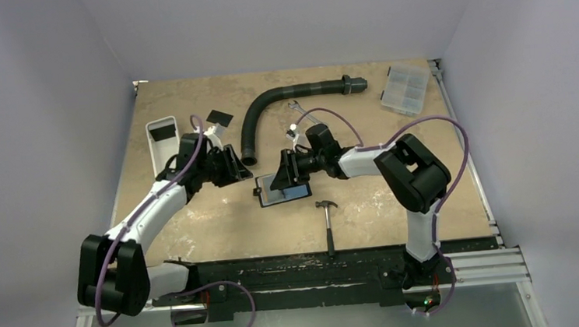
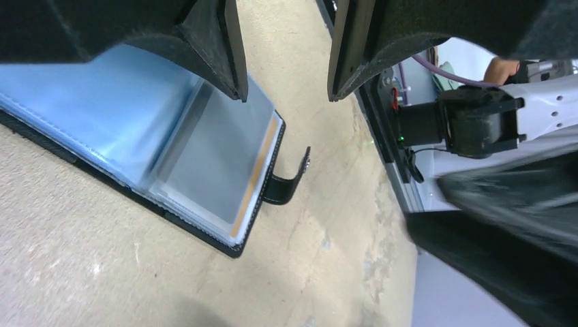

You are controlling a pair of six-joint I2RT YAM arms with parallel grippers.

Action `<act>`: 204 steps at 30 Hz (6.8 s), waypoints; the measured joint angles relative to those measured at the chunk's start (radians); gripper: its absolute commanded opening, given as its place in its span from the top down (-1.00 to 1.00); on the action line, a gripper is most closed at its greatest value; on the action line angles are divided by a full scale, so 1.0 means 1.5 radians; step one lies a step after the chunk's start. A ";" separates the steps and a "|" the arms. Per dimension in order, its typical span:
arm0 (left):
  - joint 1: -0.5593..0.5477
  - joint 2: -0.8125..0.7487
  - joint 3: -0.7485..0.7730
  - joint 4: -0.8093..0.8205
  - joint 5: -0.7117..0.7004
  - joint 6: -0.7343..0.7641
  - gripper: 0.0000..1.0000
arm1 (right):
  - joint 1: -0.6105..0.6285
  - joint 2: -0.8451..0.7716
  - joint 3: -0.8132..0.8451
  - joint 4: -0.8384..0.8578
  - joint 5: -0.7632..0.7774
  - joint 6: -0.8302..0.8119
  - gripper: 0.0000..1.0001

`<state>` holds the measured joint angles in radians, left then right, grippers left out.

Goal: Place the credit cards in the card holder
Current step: Turn over the card slot in the card holder, then move the credit card to the corner of the board.

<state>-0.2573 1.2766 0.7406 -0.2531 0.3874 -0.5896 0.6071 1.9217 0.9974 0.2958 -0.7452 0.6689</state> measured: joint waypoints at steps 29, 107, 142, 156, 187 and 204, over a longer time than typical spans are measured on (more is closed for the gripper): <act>0.109 0.271 0.217 0.237 -0.184 -0.105 -0.11 | -0.036 -0.139 -0.057 -0.117 0.085 -0.110 -0.34; 0.101 0.278 0.138 -0.023 -0.215 -0.072 0.33 | 0.164 0.096 0.193 -0.049 0.384 0.169 -0.01; 0.105 0.070 -0.059 -0.078 -0.187 -0.173 0.29 | 0.206 0.140 0.179 0.028 0.340 0.179 -0.16; 0.097 0.142 0.130 -0.242 -0.284 -0.116 -0.93 | 0.165 -0.218 0.105 -0.140 0.370 -0.036 -0.41; 0.019 0.416 0.355 -0.448 -0.411 -0.598 -0.71 | 0.080 -0.388 -0.093 -0.181 0.375 -0.078 -0.38; 0.018 0.390 0.312 -0.431 -0.413 -0.630 -0.68 | 0.079 -0.389 -0.104 -0.171 0.362 -0.076 -0.37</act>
<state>-0.2306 1.8618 1.2091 -0.8997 -0.2314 -1.5341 0.7254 1.3376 0.8410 0.0391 -0.2016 0.5549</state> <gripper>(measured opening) 0.875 0.688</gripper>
